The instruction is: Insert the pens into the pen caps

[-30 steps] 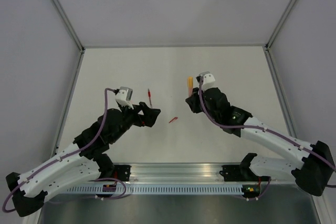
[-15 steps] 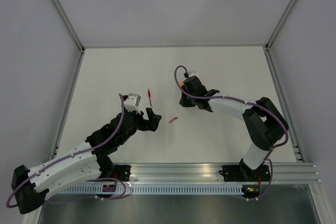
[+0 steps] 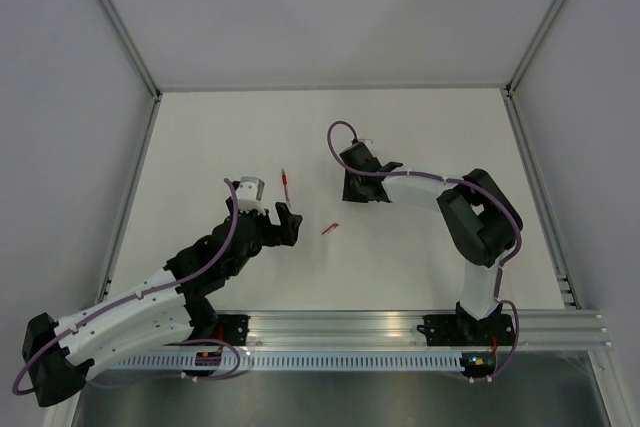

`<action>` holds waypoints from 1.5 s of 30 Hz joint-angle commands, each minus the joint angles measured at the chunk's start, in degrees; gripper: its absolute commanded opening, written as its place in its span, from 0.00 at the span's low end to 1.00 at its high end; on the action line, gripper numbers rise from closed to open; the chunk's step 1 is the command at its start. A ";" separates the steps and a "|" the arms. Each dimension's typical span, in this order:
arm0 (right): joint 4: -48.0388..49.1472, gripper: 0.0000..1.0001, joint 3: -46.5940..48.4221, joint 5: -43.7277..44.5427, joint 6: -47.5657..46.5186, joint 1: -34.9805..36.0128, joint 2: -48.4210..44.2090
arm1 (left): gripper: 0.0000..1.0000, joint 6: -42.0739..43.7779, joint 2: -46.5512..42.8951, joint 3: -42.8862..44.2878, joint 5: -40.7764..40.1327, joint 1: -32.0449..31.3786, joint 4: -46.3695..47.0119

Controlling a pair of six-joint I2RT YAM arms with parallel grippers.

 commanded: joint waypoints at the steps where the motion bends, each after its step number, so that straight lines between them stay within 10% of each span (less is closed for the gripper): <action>1: -2.84 0.30 2.25 3.09 1.11 -0.43 0.67 | 1.00 1.68 1.23 1.41 -0.92 -0.27 0.19; 20: -0.04 0.45 -5.54 -6.12 -8.38 -1.66 -15.22 | 0.99 1.95 9.84 5.61 -0.56 -0.18 -1.48; 30: 11.65 0.45 -19.63 -15.11 -2.05 -1.66 -33.85 | 0.80 -4.38 33.39 24.08 2.32 8.67 -14.65; 45: 11.57 0.45 -21.92 -11.33 -3.90 -1.75 -38.44 | 0.57 0.10 56.94 33.49 8.31 17.84 -13.70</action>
